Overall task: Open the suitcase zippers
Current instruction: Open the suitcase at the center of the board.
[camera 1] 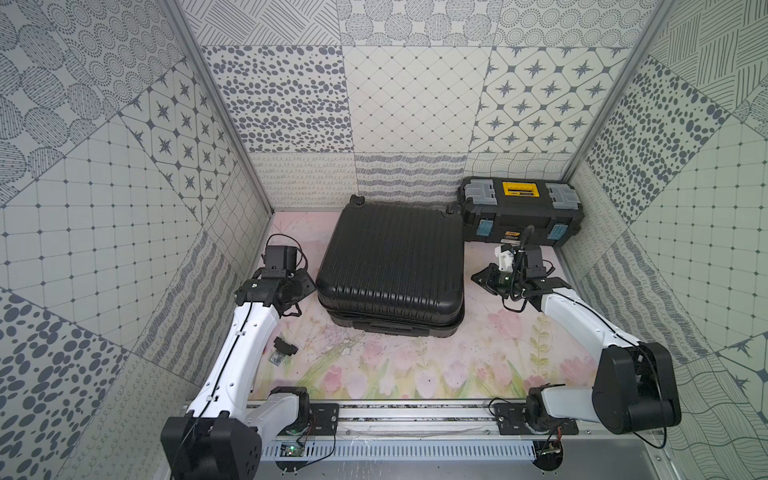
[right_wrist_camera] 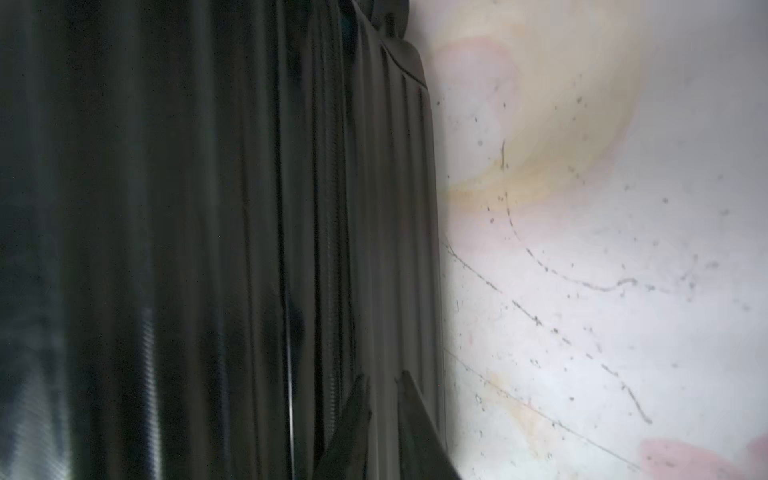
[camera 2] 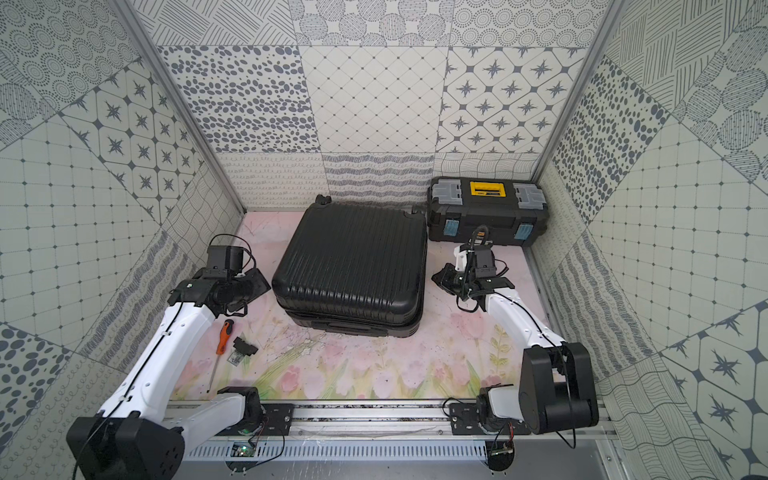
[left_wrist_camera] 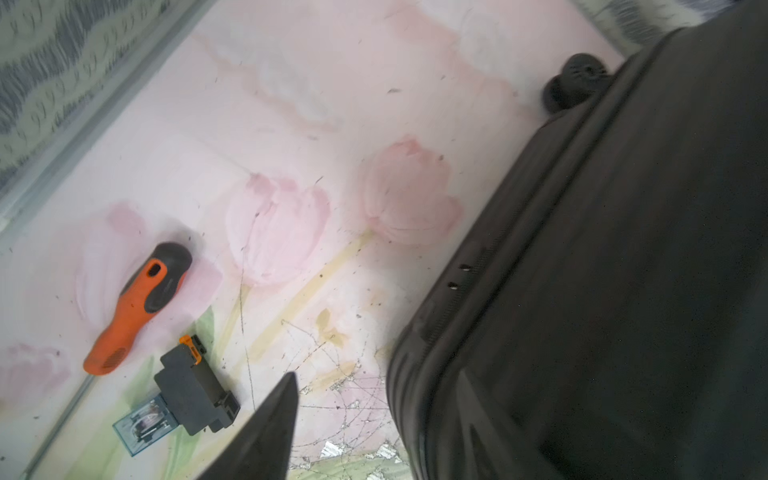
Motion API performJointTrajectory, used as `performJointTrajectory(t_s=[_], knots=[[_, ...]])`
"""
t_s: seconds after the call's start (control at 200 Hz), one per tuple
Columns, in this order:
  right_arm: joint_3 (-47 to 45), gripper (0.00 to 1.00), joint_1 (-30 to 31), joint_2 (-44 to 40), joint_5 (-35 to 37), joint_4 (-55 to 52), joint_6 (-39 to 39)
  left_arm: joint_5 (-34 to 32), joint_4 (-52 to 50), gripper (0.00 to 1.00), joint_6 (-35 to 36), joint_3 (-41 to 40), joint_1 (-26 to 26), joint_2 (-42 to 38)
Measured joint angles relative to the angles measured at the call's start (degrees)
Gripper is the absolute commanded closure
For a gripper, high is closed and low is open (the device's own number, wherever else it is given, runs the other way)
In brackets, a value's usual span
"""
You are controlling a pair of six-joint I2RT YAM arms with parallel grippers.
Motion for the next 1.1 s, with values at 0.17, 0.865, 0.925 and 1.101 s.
performJointTrajectory(t_s=[0.17, 0.865, 0.925, 1.101], knots=[[-5.79, 1.0, 0.04, -5.38, -2.71, 1.16, 1.01, 5.03, 6.27, 0.95, -7.89, -12.98, 7.32, -2.19], [-4.04, 1.0, 11.47, -8.63, -5.84, 1.36, 3.26, 24.76, 48.09, 0.99, -28.63, -44.22, 13.09, -4.72], [-4.04, 1.0, 11.47, -8.63, -5.84, 1.36, 3.37, 25.64, 52.61, 1.0, -30.23, -44.98, 13.11, -3.43], [-4.04, 1.0, 11.47, -8.63, -5.88, 1.36, 3.39, 27.41, 67.12, 1.0, -34.36, -45.83, 13.22, -0.11]])
